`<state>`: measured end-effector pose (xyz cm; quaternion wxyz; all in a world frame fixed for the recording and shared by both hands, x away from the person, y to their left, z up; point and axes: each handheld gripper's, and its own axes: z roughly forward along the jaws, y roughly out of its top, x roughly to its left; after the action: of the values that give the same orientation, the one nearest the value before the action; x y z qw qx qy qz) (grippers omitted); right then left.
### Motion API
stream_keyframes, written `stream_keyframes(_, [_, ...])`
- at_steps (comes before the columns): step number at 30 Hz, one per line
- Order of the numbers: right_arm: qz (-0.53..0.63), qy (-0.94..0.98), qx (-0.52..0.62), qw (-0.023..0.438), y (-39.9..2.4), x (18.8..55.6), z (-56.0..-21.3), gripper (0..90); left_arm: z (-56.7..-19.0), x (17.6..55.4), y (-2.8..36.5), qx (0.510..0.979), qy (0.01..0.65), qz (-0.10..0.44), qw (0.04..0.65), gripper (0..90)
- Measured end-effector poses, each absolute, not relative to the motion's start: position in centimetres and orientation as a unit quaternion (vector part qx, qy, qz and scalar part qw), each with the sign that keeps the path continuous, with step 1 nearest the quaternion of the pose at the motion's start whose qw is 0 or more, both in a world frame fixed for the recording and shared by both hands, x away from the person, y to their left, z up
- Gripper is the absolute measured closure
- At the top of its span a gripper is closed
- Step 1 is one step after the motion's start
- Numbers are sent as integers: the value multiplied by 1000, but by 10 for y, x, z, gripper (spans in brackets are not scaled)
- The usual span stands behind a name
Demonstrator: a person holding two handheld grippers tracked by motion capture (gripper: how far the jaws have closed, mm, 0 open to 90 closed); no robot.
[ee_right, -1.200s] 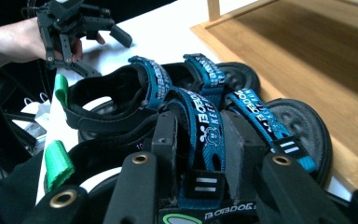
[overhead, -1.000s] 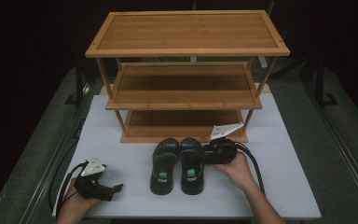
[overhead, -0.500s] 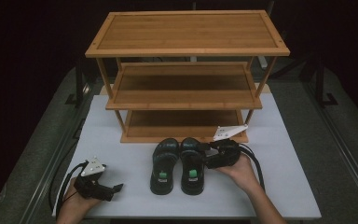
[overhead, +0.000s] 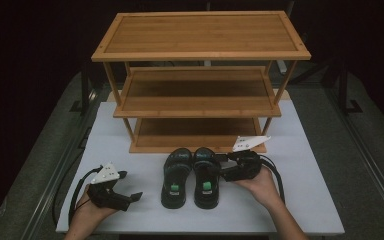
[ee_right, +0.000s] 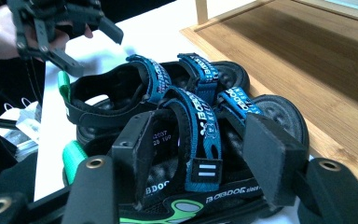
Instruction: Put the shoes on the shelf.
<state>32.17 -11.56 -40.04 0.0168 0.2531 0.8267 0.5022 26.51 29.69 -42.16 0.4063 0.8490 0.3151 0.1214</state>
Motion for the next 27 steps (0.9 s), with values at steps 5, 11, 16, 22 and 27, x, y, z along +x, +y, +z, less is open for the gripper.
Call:
stream_keyframes(5, [503,827,251,13,-116,321,-400,463,-405,272,283,849,286,111,429,150])
stream_keyframes(11, [504,826,252,8,-117,322,-401,480,-397,285,263,856,249,96,443,234])
stream_keyframes(16, [504,827,250,3,-117,323,-401,498,-391,298,247,861,224,84,449,320])
stream_keyframes(22, [503,827,250,-2,-118,324,-402,516,-385,313,235,866,201,55,455,457])
stream_keyframes(27, [501,828,252,-6,-118,325,-403,534,-388,320,223,874,183,49,448,495])
